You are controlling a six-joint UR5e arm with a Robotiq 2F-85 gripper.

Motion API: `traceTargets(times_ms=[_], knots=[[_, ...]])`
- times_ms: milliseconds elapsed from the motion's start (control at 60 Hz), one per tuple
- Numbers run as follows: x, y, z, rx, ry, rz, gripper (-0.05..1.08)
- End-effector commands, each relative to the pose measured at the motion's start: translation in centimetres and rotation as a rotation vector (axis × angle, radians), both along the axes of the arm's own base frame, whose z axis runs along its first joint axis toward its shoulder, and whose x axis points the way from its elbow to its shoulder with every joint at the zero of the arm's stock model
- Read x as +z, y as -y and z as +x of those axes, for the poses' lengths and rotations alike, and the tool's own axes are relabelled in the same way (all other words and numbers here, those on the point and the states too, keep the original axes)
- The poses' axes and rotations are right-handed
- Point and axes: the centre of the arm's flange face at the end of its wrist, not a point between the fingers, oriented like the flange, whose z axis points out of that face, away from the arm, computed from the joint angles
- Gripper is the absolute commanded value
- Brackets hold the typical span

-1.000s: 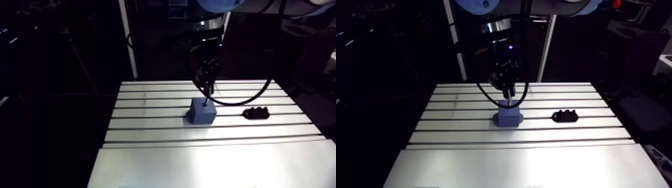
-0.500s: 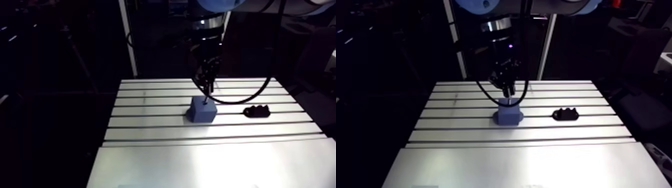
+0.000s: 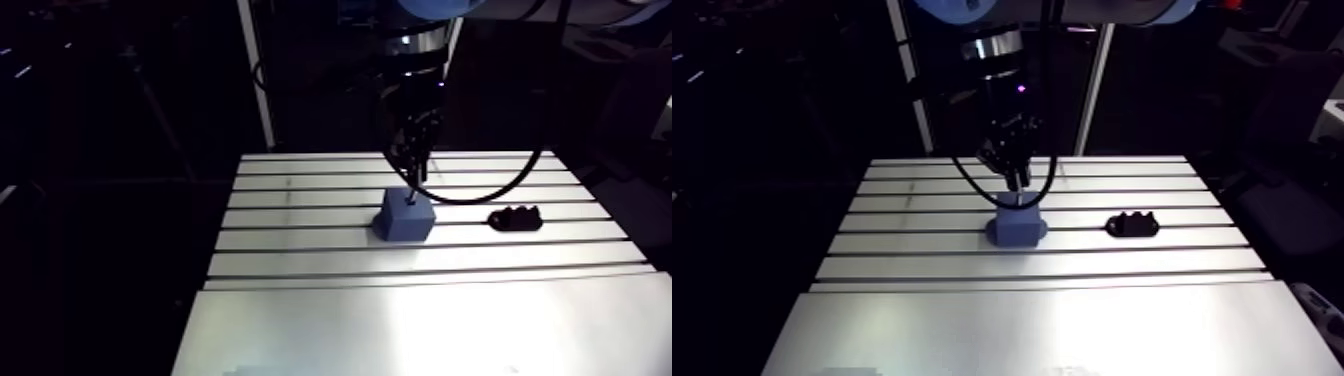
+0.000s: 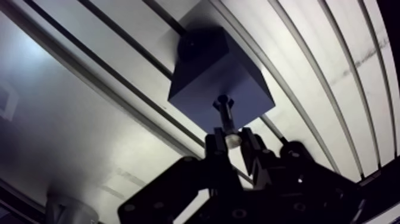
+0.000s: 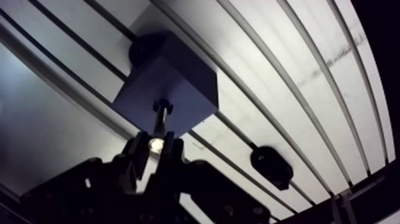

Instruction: Pick up the M10 bolt and insert it into the hex recess until seated.

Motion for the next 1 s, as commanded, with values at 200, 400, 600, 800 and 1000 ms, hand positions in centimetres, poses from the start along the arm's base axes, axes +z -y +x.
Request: traceTargets(times_ms=[200, 400, 600, 800, 1000], knots=[[-0.55, -0.02, -0.2, 0.0, 0.009, 0.001, 1.07], [-0.53, -0.03, -0.37, 0.0, 0.008, 0.001, 1.07], [-0.62, -0.03, -0.39, 0.0, 0.009, 0.001, 1.07], [-0.93, -0.03, -0.39, 0.0, 0.015, 0.0, 1.07], [-1.01, -0.02, -0.34, 0.0, 0.017, -0.001, 1.07]])
